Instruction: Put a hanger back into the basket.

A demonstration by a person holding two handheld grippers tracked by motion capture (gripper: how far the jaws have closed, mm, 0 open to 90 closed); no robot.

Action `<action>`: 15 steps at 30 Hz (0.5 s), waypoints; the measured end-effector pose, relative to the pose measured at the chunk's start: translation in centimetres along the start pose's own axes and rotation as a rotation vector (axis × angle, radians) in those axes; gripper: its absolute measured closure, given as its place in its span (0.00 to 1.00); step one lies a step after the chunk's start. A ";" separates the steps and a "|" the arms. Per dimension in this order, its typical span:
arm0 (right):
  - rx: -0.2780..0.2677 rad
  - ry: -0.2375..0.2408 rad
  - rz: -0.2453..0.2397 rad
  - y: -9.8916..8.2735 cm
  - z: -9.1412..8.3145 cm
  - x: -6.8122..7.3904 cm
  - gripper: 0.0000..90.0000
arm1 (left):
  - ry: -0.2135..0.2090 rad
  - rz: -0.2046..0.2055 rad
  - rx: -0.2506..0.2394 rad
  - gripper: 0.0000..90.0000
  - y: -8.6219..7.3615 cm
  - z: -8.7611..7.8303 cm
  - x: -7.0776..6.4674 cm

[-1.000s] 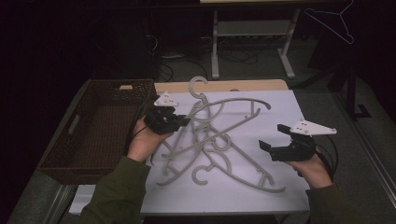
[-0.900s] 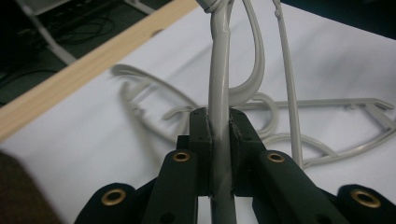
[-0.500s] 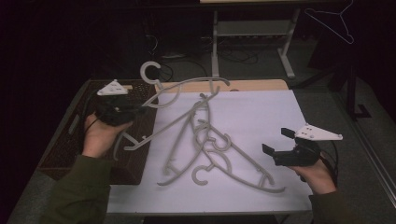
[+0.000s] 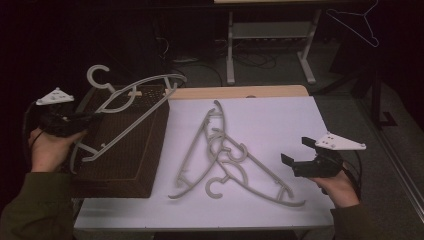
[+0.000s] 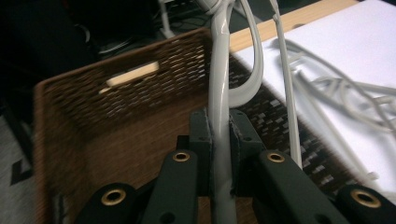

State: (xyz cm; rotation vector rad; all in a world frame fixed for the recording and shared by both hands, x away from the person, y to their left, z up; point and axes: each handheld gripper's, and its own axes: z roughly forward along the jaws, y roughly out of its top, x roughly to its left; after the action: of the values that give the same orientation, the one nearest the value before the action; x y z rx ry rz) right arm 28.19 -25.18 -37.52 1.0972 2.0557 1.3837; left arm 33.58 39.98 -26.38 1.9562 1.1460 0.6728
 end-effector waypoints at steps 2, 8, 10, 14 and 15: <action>0.001 -0.003 0.006 0.0 0.0 0.0 0.05 | 0.014 -0.002 0.011 0.91 -0.6 -0.4 0.9; 0.000 -0.009 0.001 0.0 0.0 0.0 0.05 | 0.059 -0.036 0.014 0.91 -2.2 -1.4 3.0; -0.003 -0.011 0.004 0.0 0.0 0.0 0.05 | 0.079 -0.034 0.022 0.91 -2.7 -1.5 3.4; -0.002 -0.011 0.007 0.1 0.0 0.1 0.05 | 0.087 -0.031 0.042 0.91 -3.4 -1.3 3.9; -0.003 -0.010 0.007 0.1 0.0 0.1 0.05 | 0.091 -0.030 0.051 0.91 -3.5 -1.2 4.0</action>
State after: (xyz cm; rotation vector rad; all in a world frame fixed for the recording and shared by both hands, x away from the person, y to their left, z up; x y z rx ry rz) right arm 28.20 -25.09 -37.47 1.1091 2.0439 1.3812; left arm 32.82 45.04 -28.34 1.9642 1.2559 0.7295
